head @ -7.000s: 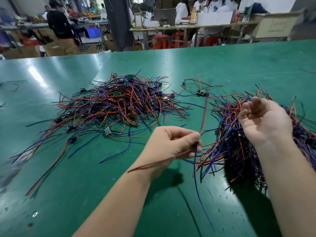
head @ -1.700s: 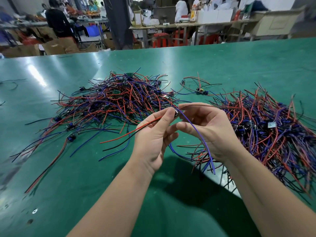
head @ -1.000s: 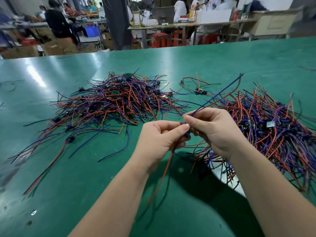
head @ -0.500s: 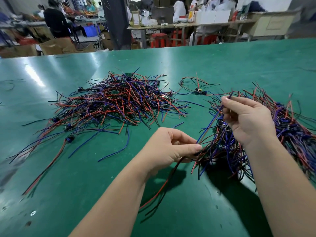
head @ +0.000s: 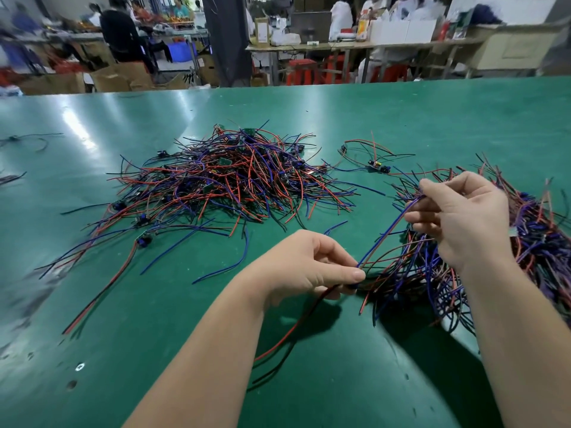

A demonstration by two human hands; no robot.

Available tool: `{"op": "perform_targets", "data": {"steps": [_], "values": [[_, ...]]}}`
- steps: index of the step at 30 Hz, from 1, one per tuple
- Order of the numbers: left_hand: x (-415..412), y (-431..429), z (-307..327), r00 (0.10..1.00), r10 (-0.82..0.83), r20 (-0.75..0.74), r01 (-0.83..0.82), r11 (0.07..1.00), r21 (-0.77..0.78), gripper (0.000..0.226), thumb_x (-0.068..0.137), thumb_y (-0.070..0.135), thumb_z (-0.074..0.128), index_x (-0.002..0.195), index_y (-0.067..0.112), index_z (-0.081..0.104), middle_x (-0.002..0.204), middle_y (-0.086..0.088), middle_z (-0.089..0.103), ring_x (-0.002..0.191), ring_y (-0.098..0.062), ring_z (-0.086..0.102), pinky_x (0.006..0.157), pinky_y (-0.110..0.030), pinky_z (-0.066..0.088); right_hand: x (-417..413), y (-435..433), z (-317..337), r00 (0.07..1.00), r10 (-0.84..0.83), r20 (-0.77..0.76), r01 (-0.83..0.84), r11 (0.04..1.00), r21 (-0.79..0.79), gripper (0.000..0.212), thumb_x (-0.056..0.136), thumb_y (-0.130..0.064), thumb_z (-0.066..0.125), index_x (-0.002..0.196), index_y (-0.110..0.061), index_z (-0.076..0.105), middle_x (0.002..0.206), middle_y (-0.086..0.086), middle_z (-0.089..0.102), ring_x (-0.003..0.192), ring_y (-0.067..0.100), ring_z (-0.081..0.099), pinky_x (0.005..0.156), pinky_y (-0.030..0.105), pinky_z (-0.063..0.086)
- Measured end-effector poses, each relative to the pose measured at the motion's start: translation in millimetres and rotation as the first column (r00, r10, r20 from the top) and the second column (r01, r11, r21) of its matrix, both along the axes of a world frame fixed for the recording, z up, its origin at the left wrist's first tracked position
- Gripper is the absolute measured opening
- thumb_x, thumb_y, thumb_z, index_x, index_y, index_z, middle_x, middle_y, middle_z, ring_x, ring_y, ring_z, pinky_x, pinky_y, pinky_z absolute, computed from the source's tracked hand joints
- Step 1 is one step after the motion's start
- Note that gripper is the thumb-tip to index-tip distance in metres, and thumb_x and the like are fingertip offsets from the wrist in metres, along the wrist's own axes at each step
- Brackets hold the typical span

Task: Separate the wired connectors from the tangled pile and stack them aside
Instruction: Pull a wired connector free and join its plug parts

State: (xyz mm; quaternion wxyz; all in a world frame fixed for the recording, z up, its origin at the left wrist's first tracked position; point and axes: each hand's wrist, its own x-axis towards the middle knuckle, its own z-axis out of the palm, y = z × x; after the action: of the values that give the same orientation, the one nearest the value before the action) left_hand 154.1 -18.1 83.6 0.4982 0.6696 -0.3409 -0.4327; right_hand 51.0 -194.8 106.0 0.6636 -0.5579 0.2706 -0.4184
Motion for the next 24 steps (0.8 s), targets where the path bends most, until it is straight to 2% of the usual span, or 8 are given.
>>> {"op": "perform_targets", "data": {"steps": [6, 10, 12, 16, 17, 19, 21, 24], "values": [[0, -9, -1, 0.920, 0.291, -0.263, -0.344, 0.920, -0.185, 0.010, 0.082, 0.007, 0.071, 0.083, 0.004, 0.062, 0.065, -0.006, 0.070, 0.057, -0.012, 0.067, 0.051, -0.018, 0.052, 8, 4, 1, 0.987, 0.150, -0.053, -0.144, 0.984, 0.105, 0.043, 0.089, -0.052, 0.045, 0.107, -0.013, 0.047, 0.081, 0.017, 0.063, 0.058, 0.023, 0.069, 0.048, 0.026, 0.055], [-3, -17, -3, 0.796, 0.375, -0.475, -0.521, 0.824, -0.222, 0.015, 0.076, 0.014, 0.072, 0.075, 0.008, 0.058, 0.058, -0.002, 0.066, 0.050, -0.009, 0.064, 0.049, -0.019, 0.053, 10, 28, -10, 0.813, 0.476, -0.335, -0.558, 0.802, -0.212, 0.052, 0.058, -0.035, 0.078, 0.102, -0.020, 0.054, 0.095, 0.014, 0.064, 0.071, 0.019, 0.068, 0.067, 0.030, 0.057], [-5, -17, -5, 0.808, 0.346, -0.477, -0.493, 0.840, -0.225, 0.019, 0.070, 0.023, 0.071, 0.069, 0.010, 0.058, 0.052, -0.001, 0.060, 0.042, -0.008, 0.057, 0.047, -0.022, 0.054, 12, 40, -13, 0.778, 0.486, -0.398, -0.620, 0.698, -0.359, 0.040, 0.061, -0.021, 0.083, 0.096, -0.025, 0.064, 0.090, 0.008, 0.068, 0.073, 0.015, 0.064, 0.072, 0.031, 0.055], [10, -9, -4, 0.894, 0.427, -0.136, -0.447, 0.867, -0.219, 0.022, 0.087, 0.032, 0.065, 0.074, 0.015, 0.069, 0.064, 0.004, 0.070, 0.056, -0.012, 0.068, 0.055, -0.024, 0.057, 12, 35, -11, 0.884, 0.248, -0.396, -0.435, 0.747, -0.503, 0.027, 0.075, -0.004, 0.076, 0.089, -0.027, 0.072, 0.081, -0.001, 0.074, 0.074, 0.014, 0.069, 0.079, 0.040, 0.058], [20, -5, -4, 0.843, 0.535, 0.063, -0.509, 0.830, -0.229, 0.023, 0.089, 0.032, 0.065, 0.073, 0.016, 0.069, 0.065, 0.006, 0.070, 0.060, -0.012, 0.069, 0.059, -0.022, 0.056, 10, 29, -10, 0.904, 0.161, -0.397, -0.364, 0.779, -0.512, 0.024, 0.077, -0.006, 0.074, 0.089, -0.027, 0.072, 0.080, -0.003, 0.074, 0.072, 0.013, 0.069, 0.077, 0.039, 0.058], [42, 10, -6, 0.499, 0.680, 0.537, -0.654, 0.702, -0.282, 0.016, 0.088, 0.028, 0.064, 0.075, 0.021, 0.070, 0.073, 0.011, 0.068, 0.074, -0.010, 0.066, 0.066, -0.013, 0.045, 3, 12, -6, 0.884, -0.076, -0.460, -0.228, 0.790, -0.569, 0.018, 0.080, -0.012, 0.070, 0.094, -0.024, 0.074, 0.082, -0.006, 0.073, 0.072, 0.010, 0.069, 0.078, 0.031, 0.056], [62, 28, -12, 0.231, 0.617, 0.752, -0.746, 0.609, -0.270, 0.012, 0.087, 0.024, 0.062, 0.094, 0.024, 0.071, 0.109, 0.001, 0.063, 0.107, -0.016, 0.056, 0.087, -0.019, 0.035, -7, -7, -4, 0.749, -0.317, -0.582, -0.183, 0.746, -0.641, 0.023, 0.082, -0.014, 0.065, 0.103, -0.018, 0.074, 0.088, -0.001, 0.072, 0.078, 0.014, 0.063, 0.081, 0.026, 0.047], [86, 47, -27, 0.286, 0.514, 0.809, -0.850, 0.526, -0.033, 0.026, 0.087, 0.025, 0.061, 0.111, 0.032, 0.065, 0.151, -0.007, 0.033, 0.141, -0.026, 0.024, 0.112, -0.047, 0.024, -14, -22, -4, 0.525, -0.449, -0.723, -0.229, 0.744, -0.628, 0.031, 0.082, -0.017, 0.064, 0.112, -0.019, 0.071, 0.085, 0.009, 0.065, 0.083, 0.030, 0.056, 0.079, 0.033, 0.047]]}}
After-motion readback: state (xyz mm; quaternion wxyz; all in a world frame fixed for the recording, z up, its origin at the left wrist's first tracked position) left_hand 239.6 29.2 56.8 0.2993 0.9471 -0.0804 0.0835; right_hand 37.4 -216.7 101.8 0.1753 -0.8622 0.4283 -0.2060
